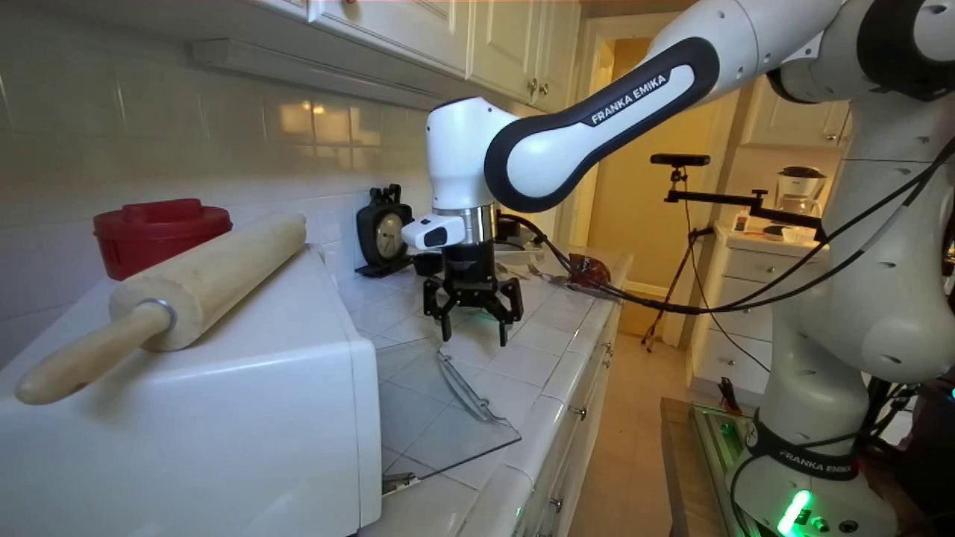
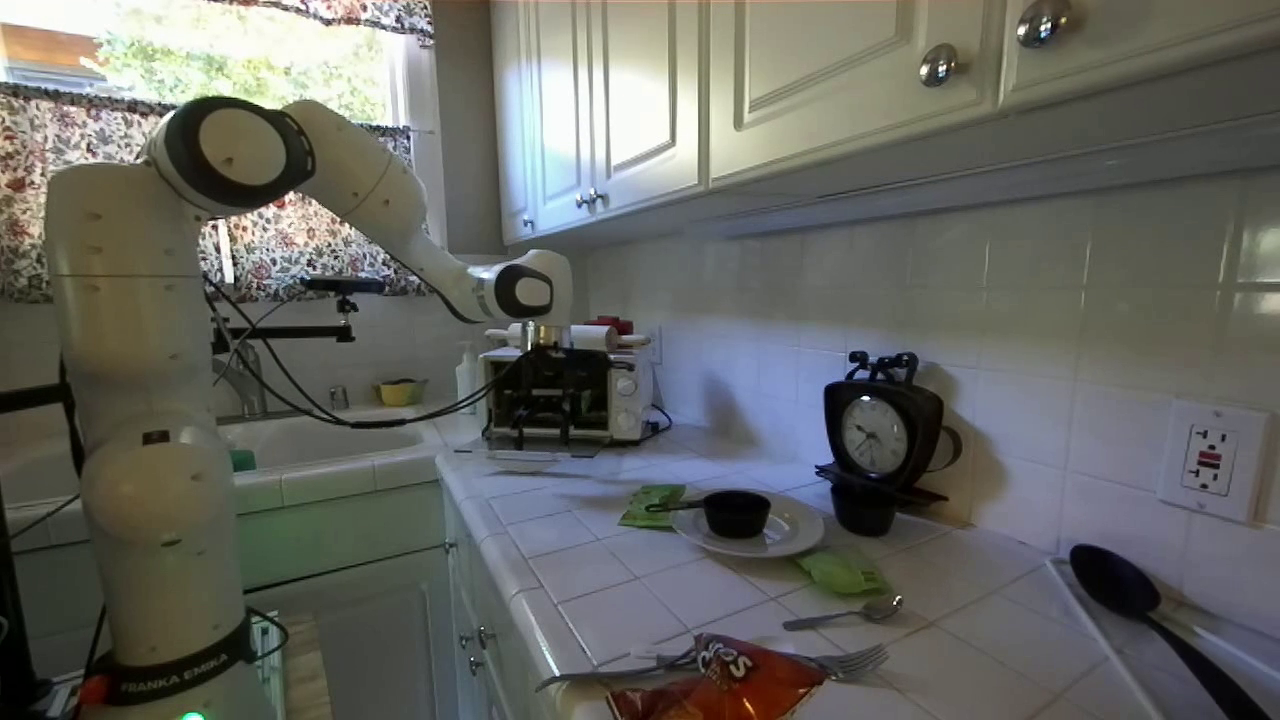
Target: Put the rolling pin on top of the oven then open the oven door.
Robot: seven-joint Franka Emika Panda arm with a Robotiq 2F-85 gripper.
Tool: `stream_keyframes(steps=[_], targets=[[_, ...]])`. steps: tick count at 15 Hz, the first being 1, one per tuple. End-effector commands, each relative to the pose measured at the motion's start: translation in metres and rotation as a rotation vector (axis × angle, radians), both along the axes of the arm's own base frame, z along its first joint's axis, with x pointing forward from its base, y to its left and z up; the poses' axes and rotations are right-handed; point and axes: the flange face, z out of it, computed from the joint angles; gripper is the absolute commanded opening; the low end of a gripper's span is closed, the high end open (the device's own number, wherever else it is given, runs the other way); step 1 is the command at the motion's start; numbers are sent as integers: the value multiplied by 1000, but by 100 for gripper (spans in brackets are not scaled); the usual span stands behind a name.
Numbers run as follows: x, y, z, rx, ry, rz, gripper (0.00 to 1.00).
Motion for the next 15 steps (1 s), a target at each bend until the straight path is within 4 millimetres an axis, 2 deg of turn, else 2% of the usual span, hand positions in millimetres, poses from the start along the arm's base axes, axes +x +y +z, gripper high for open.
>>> stream_keyframes(steps=[1,6,10,12,15], targets=[[6,-23,39,80,-94,-145,100],[3,-62,69,144,-179,-379,100],[-13,-92,88,142,-210,-584,100],[-24,-100,95,136,-243,-688,100],[-41,-98,99,147,-321,-807,100]])
